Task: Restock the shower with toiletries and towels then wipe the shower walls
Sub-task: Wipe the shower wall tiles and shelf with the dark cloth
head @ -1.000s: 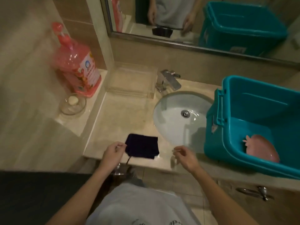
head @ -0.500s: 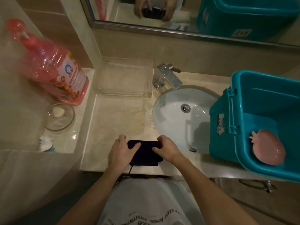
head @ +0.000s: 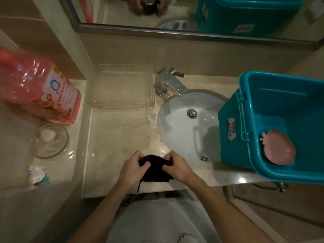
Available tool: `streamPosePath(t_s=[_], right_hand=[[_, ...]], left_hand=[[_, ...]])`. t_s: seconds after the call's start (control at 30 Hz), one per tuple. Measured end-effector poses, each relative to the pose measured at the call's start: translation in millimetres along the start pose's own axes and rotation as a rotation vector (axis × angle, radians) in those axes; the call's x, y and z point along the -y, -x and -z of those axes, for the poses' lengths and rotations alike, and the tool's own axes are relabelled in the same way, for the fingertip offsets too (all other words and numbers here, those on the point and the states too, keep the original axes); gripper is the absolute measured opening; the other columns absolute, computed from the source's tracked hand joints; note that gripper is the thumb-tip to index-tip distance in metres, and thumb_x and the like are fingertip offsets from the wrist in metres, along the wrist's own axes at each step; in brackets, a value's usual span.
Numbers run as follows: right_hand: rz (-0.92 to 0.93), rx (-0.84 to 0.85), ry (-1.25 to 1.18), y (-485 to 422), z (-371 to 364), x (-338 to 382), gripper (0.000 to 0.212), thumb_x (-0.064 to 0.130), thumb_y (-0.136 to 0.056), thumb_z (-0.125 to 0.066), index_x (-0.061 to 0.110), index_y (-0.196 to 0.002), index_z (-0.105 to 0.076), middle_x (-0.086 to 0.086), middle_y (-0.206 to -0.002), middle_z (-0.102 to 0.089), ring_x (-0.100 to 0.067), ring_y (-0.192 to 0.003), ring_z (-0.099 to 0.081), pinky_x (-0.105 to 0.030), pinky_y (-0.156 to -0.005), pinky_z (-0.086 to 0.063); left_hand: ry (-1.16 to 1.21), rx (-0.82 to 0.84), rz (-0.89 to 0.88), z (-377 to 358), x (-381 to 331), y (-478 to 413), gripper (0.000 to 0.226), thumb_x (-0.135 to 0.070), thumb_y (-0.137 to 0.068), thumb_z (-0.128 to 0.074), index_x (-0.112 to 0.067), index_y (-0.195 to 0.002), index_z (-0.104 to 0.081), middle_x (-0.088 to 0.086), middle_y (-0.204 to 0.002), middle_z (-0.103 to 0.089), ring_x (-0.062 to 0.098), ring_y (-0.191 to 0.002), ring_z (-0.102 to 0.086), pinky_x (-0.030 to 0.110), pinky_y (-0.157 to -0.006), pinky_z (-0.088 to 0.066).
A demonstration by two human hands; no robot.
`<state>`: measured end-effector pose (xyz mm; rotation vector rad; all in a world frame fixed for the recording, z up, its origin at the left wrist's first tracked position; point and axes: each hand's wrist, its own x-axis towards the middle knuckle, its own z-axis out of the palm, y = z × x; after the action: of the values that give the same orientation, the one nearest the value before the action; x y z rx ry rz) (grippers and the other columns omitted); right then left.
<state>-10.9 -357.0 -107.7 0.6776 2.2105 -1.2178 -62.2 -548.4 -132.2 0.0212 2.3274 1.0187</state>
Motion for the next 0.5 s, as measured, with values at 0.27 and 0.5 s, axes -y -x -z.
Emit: streamPosePath(t_s=[0.27, 0.5], right_hand=[[-0.029, -0.184, -0.200, 32, 39, -33, 0.018, 0.021, -0.083, -0.072, 0.029, -0.098, -0.066, -0.007, -0.094, -0.071, -0.023, -0.089, -0.070, -0.042, -0.080, -0.061], [-0.043, -0.375, -0.219, 91, 86, -68, 0.014, 0.013, -0.082, -0.077, 0.008, -0.092, -0.069, -0.006, -0.078, -0.062, -0.015, -0.071, -0.058, -0.032, -0.068, -0.052]], left_hand=[[0.144, 0.186, -0.140, 0, -27, -2, 0.015, -0.035, -0.088, -0.066, -0.026, -0.086, -0.054, 0.000, -0.077, -0.072, 0.022, -0.078, -0.070, 0.046, -0.072, -0.057], [0.068, 0.299, -0.313, -35, -94, 18, 0.016, -0.023, -0.091, -0.069, -0.024, -0.086, -0.053, -0.002, -0.071, -0.074, 0.015, -0.060, -0.068, 0.028, -0.054, -0.050]])
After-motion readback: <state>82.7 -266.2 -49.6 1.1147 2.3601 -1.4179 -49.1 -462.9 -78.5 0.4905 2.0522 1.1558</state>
